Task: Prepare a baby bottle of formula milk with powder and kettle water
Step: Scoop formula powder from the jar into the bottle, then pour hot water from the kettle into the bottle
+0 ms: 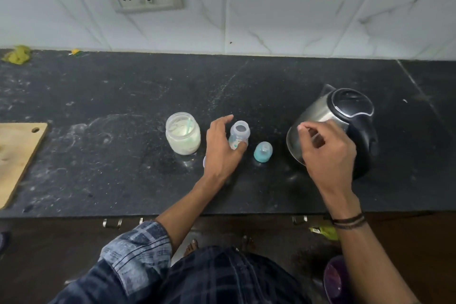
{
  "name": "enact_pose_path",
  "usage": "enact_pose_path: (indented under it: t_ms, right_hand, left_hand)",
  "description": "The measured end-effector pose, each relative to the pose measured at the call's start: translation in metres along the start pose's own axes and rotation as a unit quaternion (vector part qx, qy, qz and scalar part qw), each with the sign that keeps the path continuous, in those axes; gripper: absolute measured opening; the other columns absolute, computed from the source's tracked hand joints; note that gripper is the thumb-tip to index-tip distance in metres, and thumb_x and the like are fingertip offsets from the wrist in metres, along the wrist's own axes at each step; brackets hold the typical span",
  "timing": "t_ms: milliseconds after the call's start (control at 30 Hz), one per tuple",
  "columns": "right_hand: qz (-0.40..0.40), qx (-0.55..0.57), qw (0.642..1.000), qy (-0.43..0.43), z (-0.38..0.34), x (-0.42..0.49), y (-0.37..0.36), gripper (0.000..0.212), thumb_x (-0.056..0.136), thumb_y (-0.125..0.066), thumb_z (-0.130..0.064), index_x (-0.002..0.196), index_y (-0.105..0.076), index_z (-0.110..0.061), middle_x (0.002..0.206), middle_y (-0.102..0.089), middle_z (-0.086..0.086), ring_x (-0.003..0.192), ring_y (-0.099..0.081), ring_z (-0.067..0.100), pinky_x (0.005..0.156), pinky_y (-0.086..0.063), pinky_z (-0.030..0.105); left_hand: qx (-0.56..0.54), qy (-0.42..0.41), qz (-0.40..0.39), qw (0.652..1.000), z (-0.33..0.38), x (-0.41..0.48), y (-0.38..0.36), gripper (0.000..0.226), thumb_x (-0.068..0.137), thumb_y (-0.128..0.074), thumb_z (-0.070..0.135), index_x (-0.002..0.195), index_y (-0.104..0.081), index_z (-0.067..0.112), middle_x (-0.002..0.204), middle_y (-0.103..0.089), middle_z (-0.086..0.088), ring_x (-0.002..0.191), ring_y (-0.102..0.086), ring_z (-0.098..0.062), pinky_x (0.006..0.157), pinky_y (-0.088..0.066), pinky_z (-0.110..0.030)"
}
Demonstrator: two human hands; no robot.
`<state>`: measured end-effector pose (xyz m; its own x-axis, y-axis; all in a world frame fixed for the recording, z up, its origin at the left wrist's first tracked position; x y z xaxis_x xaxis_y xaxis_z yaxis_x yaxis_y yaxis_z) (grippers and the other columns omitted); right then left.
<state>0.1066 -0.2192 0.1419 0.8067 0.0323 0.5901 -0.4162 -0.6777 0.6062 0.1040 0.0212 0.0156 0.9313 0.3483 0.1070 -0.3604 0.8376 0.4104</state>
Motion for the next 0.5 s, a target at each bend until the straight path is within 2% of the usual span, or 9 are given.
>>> enact_pose_path:
  t_ms: [133,233,333,433,500]
  right_hand:
    - [0.086,-0.097,0.991,0.035,0.012,-0.006,0.034,0.009,0.096,-0.069,-0.011,0.095,-0.075,-0.005,0.085,-0.065,0.009,0.076,-0.053,0.026,0.072,-0.043,0.029]
    - [0.122,-0.143,0.981,0.039,0.023,-0.008,0.044,0.008,0.096,-0.069,-0.012,0.098,-0.075,-0.008,0.093,-0.065,0.009,0.085,-0.047,0.029,0.077,-0.037,0.03]
    - [0.143,-0.161,0.976,0.01,0.04,-0.012,0.044,0.01,0.095,-0.07,-0.016,0.102,-0.076,-0.013,0.105,-0.064,0.008,0.096,-0.046,0.029,0.079,-0.038,0.039]
    - [0.154,-0.167,0.973,-0.03,0.056,-0.016,0.043,0.012,0.094,-0.071,-0.02,0.105,-0.076,-0.018,0.109,-0.063,0.007,0.098,-0.048,0.031,0.079,-0.03,0.036]
    - [0.158,-0.15,0.975,-0.039,0.061,-0.018,0.044,0.012,0.094,-0.072,-0.019,0.105,-0.076,-0.018,0.109,-0.062,0.008,0.098,-0.049,0.032,0.08,-0.028,0.034]
  left_hand:
    - [0.006,0.035,-0.01,0.999,-0.006,0.003,-0.013,0.075,0.08,-0.083,0.019,0.146,-0.047,0.015,0.145,-0.046,0.003,0.134,-0.043,-0.016,0.113,-0.04,-0.037]
    - [0.011,0.06,-0.01,0.998,-0.012,0.006,-0.018,0.078,0.079,-0.086,0.02,0.146,-0.047,0.011,0.146,-0.048,-0.002,0.135,-0.045,-0.02,0.114,-0.04,-0.041]
    - [0.007,0.085,-0.01,0.996,-0.019,0.009,-0.023,0.082,0.075,-0.087,0.02,0.146,-0.047,0.009,0.145,-0.053,-0.005,0.135,-0.049,-0.023,0.114,-0.04,-0.044]
    - [0.005,0.106,-0.012,0.994,-0.028,0.011,-0.027,0.085,0.07,-0.084,0.028,0.146,-0.049,0.012,0.138,-0.061,-0.003,0.129,-0.057,-0.023,0.111,-0.045,-0.047]
    - [0.01,0.105,-0.011,0.994,-0.031,0.012,-0.029,0.077,0.07,-0.083,0.029,0.14,-0.053,0.015,0.132,-0.064,0.001,0.123,-0.061,-0.021,0.108,-0.048,-0.047]
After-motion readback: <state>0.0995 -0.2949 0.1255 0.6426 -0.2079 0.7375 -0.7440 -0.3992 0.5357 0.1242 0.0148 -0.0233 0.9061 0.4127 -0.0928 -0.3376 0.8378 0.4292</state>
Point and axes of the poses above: each hand's wrist, its own x-axis towards the middle knuckle, its own y-axis out of the back of the hand, z = x × y, the point moved 10 cm from there along x, towards the middle knuckle
